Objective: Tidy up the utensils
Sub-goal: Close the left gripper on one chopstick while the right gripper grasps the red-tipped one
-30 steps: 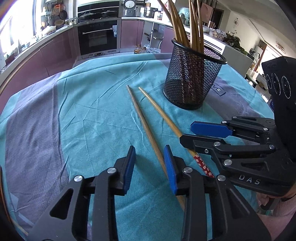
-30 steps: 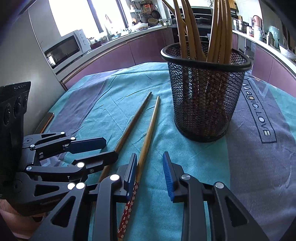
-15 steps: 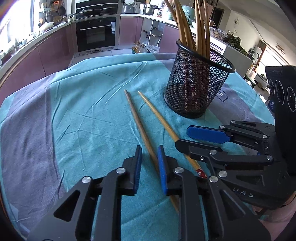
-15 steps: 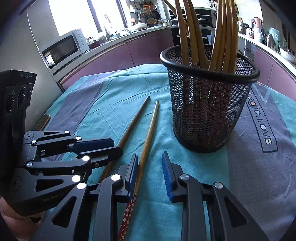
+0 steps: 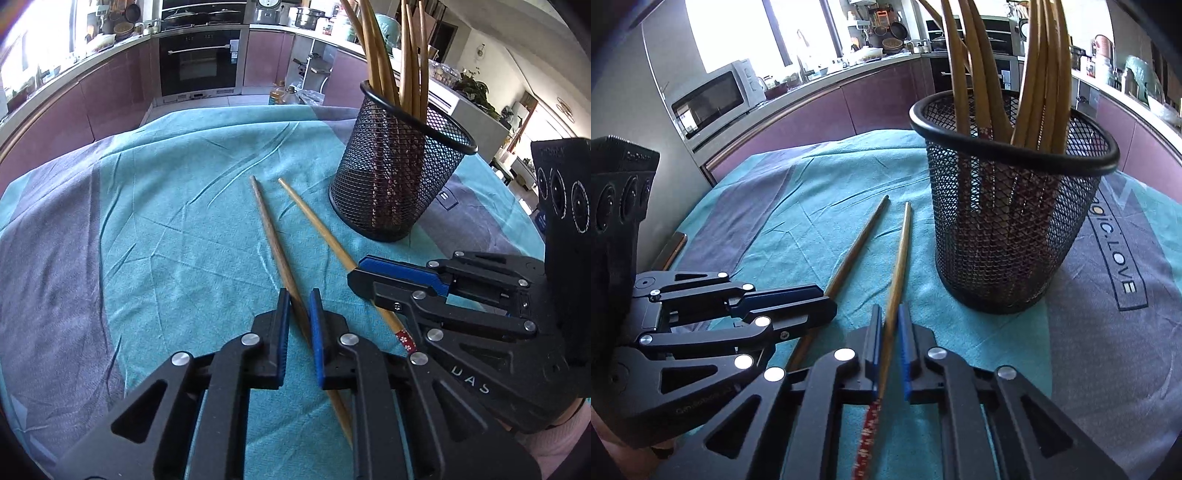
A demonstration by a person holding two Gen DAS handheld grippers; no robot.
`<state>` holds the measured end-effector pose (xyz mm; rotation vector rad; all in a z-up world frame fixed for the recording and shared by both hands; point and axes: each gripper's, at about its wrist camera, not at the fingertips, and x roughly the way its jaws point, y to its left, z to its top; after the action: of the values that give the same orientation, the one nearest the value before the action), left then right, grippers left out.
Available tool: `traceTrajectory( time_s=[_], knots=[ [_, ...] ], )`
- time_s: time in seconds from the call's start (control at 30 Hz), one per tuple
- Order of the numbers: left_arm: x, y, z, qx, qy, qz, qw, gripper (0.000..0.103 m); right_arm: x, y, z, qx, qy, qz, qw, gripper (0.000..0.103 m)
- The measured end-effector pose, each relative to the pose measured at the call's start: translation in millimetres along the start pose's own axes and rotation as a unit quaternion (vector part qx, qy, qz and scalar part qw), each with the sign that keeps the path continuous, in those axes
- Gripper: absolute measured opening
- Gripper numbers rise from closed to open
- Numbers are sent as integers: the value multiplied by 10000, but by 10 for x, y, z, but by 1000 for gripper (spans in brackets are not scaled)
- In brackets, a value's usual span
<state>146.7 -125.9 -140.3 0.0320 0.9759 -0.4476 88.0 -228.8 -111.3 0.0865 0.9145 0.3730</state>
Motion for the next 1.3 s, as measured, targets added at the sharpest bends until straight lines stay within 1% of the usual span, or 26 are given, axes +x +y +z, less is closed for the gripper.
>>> traceTrajectory(
  time_s=[0.13, 0.3, 0.43, 0.53, 0.8, 1.03, 1.2, 1.3],
  knots=[
    [-19, 12, -3, -102, -6, -14, 9999, 9, -52, -69, -7, 130, -41, 49, 9999, 6],
    [-90, 30, -32, -131, -59, 1, 9999, 8, -194, -97, -10, 196, -200, 107, 9996, 6],
    [-133, 32, -51, -93, -73, 10, 9999, 8, -237, -52, -25, 114, -170, 291, 9994, 6],
    [-123, 15, -63, -36, -43, 33, 10000, 8, -199, -14, -25, 35, -90, 313, 9995, 6],
    [-42, -27, -40, 74, 33, 144, 9999, 10, -55, 29, -17, -3, 79, 192, 9998, 6],
    [45, -20, 38, 83, 33, 170, 9998, 10, -1, 72, 6, -72, 78, 109, 9999, 6],
    [46, -19, 49, 32, 4, 221, 9998, 8, -9, 53, -4, -27, 41, 150, 9999, 6],
    [18, -23, 39, 15, -29, 190, 9998, 8, -45, 30, -12, 1, -3, 216, 9998, 6]
  ],
)
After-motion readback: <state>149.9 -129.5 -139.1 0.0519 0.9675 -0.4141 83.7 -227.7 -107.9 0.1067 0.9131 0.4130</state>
